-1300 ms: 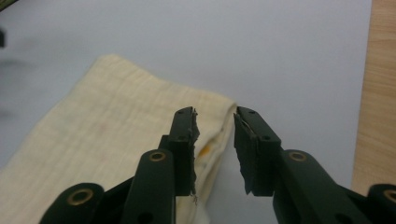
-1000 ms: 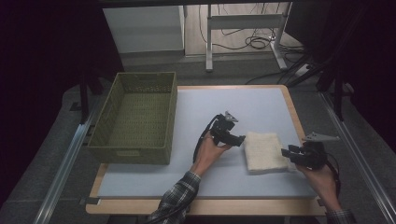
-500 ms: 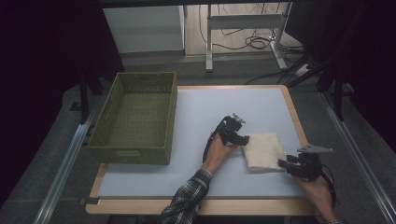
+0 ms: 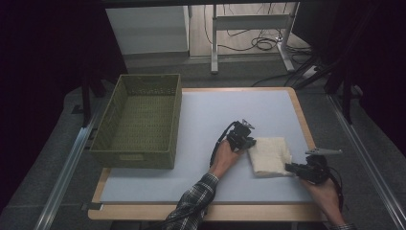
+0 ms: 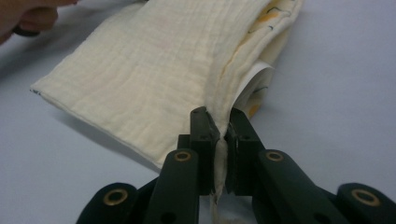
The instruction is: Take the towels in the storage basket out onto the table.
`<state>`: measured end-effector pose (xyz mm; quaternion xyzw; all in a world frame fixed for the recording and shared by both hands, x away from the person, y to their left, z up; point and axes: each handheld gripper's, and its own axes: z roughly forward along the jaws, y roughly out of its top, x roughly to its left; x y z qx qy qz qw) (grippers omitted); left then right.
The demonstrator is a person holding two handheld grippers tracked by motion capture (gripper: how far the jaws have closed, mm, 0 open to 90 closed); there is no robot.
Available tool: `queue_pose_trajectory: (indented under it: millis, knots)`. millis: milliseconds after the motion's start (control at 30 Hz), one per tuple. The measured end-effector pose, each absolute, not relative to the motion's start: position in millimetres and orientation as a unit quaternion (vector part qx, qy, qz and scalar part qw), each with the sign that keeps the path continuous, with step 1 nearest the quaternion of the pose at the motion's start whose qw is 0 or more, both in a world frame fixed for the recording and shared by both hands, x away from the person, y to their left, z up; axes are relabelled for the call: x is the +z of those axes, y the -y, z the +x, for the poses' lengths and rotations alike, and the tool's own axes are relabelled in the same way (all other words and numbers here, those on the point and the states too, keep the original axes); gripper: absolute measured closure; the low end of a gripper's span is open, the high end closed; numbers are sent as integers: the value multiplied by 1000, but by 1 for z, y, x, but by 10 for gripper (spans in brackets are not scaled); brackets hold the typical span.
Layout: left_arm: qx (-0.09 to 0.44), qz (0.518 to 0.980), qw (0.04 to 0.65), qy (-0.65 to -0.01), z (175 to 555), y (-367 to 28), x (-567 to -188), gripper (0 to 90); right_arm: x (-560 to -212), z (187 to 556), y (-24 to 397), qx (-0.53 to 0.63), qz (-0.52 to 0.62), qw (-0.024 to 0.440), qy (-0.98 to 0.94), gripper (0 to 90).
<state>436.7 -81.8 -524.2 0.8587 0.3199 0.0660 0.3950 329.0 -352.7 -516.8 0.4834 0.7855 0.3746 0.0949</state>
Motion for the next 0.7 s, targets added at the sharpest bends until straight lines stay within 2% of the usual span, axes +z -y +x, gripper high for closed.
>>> queue_pose_trajectory:
  millis: [133,333,700]
  knots:
    - [85,848,413,-320,436,73,-508,838,-507,329,350,386,473,96,-786,834]
    - [130,854,401,-304,429,61,-486,832,-496,330,339,400,453,96,-791,832]
    - [152,849,396,-315,427,33,-475,828,-482,337,308,416,422,88,-801,829]
